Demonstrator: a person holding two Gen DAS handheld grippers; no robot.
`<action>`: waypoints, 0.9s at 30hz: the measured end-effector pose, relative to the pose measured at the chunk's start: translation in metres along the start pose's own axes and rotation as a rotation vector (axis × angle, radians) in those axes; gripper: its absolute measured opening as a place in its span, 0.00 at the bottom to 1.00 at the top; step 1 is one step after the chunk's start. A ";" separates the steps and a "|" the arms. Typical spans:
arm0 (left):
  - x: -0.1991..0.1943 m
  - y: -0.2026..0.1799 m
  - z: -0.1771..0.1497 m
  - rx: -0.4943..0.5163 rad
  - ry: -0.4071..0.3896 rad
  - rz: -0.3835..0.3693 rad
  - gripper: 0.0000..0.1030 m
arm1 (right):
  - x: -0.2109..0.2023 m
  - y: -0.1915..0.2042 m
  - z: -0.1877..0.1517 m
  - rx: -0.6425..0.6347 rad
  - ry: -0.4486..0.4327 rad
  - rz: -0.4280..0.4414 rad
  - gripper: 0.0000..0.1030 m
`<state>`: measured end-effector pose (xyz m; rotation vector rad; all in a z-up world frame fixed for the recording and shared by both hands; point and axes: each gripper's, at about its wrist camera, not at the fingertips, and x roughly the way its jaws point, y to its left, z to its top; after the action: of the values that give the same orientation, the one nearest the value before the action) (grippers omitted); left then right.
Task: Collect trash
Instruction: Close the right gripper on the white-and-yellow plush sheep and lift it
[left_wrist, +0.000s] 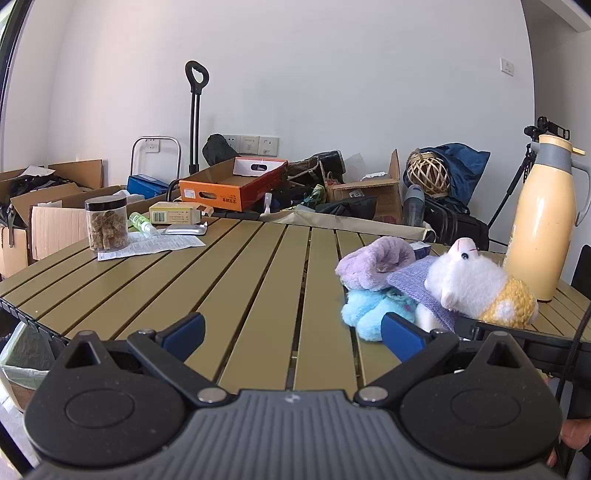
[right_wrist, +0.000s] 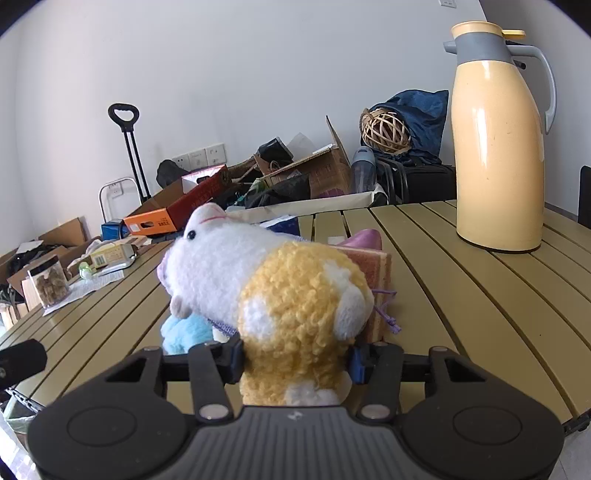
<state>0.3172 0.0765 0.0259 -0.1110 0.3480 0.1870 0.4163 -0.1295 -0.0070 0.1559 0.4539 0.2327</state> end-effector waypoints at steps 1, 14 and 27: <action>0.000 -0.001 0.000 -0.001 0.000 -0.003 1.00 | -0.001 -0.001 0.000 0.006 -0.003 0.007 0.47; 0.003 -0.027 0.003 0.010 -0.007 -0.037 1.00 | -0.025 -0.022 0.001 0.079 -0.050 0.056 0.46; 0.009 -0.061 -0.004 0.045 0.016 -0.100 1.00 | -0.045 -0.041 0.002 0.138 -0.082 0.034 0.46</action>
<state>0.3361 0.0177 0.0235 -0.0851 0.3613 0.0793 0.3857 -0.1809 0.0050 0.3070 0.3858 0.2272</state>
